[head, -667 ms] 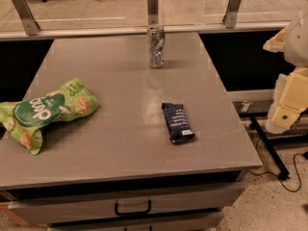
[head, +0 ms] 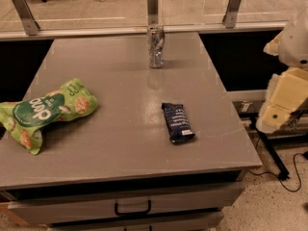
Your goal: Move rxbar blueberry near redbull can
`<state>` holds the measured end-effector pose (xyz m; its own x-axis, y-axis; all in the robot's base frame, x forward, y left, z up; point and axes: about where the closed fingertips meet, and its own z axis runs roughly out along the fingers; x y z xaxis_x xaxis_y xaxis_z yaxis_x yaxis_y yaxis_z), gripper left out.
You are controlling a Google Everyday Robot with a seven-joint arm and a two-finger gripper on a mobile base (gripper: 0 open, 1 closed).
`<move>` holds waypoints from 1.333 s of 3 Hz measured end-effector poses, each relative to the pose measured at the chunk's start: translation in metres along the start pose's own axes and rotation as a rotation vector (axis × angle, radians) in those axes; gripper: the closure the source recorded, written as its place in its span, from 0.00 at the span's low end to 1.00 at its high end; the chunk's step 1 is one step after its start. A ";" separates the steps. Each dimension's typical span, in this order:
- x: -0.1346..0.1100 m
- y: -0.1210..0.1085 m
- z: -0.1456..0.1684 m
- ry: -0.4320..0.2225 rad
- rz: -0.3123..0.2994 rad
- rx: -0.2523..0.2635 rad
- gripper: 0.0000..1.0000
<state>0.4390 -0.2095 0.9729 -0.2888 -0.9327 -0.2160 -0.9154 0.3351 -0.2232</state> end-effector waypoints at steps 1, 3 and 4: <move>-0.029 0.010 0.022 0.054 0.081 0.000 0.00; -0.059 0.013 0.051 0.096 0.244 -0.001 0.00; -0.059 0.012 0.054 0.105 0.287 0.002 0.00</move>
Offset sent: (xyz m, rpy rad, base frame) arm 0.0312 0.1037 -0.0717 0.0369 0.1652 -0.6689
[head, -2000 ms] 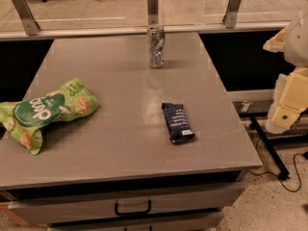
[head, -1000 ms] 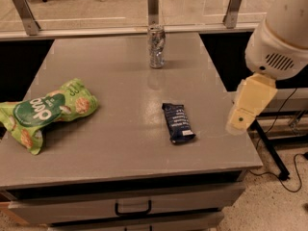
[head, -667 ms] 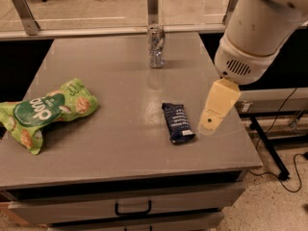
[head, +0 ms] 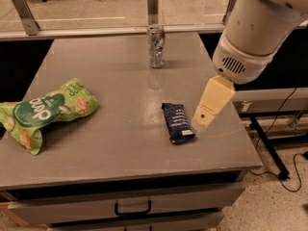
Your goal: Move rxbar blueberry near redbull can
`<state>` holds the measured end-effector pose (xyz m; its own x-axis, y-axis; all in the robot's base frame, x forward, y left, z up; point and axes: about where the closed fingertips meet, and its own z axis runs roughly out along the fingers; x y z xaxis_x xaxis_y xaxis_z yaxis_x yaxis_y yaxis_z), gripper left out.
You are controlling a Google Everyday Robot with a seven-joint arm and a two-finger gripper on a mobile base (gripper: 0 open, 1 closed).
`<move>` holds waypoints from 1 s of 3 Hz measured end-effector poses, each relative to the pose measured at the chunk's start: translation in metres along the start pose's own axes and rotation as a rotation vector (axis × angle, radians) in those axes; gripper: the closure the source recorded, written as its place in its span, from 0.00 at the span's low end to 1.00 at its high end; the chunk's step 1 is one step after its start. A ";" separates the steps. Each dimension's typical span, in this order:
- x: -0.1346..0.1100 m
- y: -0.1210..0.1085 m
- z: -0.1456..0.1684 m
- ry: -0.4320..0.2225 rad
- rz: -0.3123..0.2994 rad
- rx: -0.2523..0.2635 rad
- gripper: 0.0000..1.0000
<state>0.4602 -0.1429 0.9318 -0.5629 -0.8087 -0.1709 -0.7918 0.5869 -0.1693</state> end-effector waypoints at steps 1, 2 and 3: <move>-0.005 -0.002 0.008 0.030 0.117 0.001 0.00; -0.018 -0.011 0.027 0.077 0.251 0.016 0.00; -0.035 -0.017 0.049 0.103 0.392 0.035 0.00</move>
Offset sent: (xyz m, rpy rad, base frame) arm 0.0461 0.0179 -0.0445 0.0681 0.0911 -0.9283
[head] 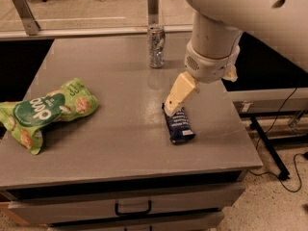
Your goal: Move rxbar blueberry near redbull can
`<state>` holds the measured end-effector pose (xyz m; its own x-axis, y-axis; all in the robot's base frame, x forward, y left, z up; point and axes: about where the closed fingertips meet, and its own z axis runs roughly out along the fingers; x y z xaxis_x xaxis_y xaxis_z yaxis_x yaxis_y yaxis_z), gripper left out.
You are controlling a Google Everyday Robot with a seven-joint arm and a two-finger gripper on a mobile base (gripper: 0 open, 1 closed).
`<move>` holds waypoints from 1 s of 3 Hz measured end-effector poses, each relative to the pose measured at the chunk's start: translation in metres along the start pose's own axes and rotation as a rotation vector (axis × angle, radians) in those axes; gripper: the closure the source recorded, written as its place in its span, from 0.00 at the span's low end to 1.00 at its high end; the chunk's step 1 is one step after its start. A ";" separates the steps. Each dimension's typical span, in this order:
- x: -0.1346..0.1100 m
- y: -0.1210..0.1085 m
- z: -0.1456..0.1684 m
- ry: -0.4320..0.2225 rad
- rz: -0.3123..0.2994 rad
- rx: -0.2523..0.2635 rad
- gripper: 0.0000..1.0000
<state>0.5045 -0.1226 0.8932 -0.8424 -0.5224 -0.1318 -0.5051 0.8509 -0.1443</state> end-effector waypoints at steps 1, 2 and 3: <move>-0.013 0.003 0.014 0.009 0.234 -0.013 0.00; -0.012 -0.001 0.014 0.040 0.381 0.025 0.00; -0.007 0.001 0.014 0.032 0.435 0.002 0.00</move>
Offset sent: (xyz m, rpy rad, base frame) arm 0.0106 -0.0015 -0.0119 -0.0042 0.0135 -0.5948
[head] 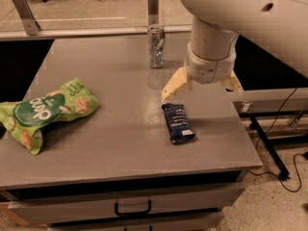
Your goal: Move rxbar blueberry near redbull can
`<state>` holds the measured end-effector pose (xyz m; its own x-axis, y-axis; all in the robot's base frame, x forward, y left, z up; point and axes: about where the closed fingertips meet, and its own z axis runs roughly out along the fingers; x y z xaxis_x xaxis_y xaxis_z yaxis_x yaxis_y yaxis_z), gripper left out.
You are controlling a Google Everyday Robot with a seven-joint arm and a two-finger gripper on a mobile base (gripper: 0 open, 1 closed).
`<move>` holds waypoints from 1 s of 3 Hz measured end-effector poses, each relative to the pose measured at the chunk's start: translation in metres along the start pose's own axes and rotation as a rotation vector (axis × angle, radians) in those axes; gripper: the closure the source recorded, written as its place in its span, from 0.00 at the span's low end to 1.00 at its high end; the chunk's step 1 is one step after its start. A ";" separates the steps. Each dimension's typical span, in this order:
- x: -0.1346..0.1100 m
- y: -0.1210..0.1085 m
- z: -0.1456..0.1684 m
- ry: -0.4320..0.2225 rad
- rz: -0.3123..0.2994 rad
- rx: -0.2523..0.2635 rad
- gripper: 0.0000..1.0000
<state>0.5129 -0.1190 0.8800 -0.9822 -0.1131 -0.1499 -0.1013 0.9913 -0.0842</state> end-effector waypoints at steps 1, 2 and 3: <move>0.010 0.011 0.009 0.009 -0.070 -0.122 0.00; 0.023 0.033 0.008 0.003 -0.145 -0.192 0.00; 0.033 0.051 0.015 0.000 -0.186 -0.193 0.07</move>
Offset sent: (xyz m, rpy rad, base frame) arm -0.0452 0.0522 -0.0187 0.2251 0.0456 0.2746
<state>0.4781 -0.0728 0.8555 -0.9438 -0.2949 -0.1491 -0.3087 0.9479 0.0792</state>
